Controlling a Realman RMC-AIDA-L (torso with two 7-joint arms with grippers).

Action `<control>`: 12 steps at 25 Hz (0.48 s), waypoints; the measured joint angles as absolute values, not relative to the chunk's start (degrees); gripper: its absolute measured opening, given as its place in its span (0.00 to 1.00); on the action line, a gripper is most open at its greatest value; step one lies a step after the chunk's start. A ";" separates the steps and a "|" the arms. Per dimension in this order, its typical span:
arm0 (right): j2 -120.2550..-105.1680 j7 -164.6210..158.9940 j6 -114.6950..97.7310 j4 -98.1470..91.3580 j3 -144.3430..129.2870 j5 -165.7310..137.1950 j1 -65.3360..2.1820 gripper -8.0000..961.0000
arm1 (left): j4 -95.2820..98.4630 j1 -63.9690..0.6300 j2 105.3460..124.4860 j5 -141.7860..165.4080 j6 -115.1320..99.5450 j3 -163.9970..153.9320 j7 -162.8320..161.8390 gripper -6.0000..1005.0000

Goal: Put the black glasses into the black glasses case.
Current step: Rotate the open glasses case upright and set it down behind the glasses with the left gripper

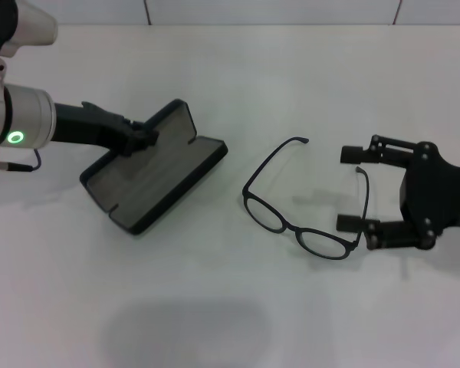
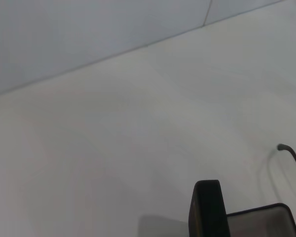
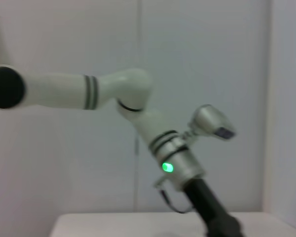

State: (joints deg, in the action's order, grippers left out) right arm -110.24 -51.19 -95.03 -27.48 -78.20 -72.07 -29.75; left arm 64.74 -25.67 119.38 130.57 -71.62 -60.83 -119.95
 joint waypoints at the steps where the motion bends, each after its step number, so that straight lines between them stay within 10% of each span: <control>1: -110.22 -51.05 -95.66 -27.48 -78.21 -72.26 -29.70 0.85 | 64.75 -25.70 119.40 130.32 -71.05 -60.85 -119.11 0.22; 12: -110.80 -47.67 -99.26 -27.52 -77.49 -72.11 -24.52 0.84 | 61.14 -31.89 119.42 127.50 -66.10 -62.33 -86.09 0.23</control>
State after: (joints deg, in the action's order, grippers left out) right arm -110.80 -47.67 -99.26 -27.52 -77.49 -72.11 -24.52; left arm 61.14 -31.89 119.42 127.50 -66.10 -62.33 -86.09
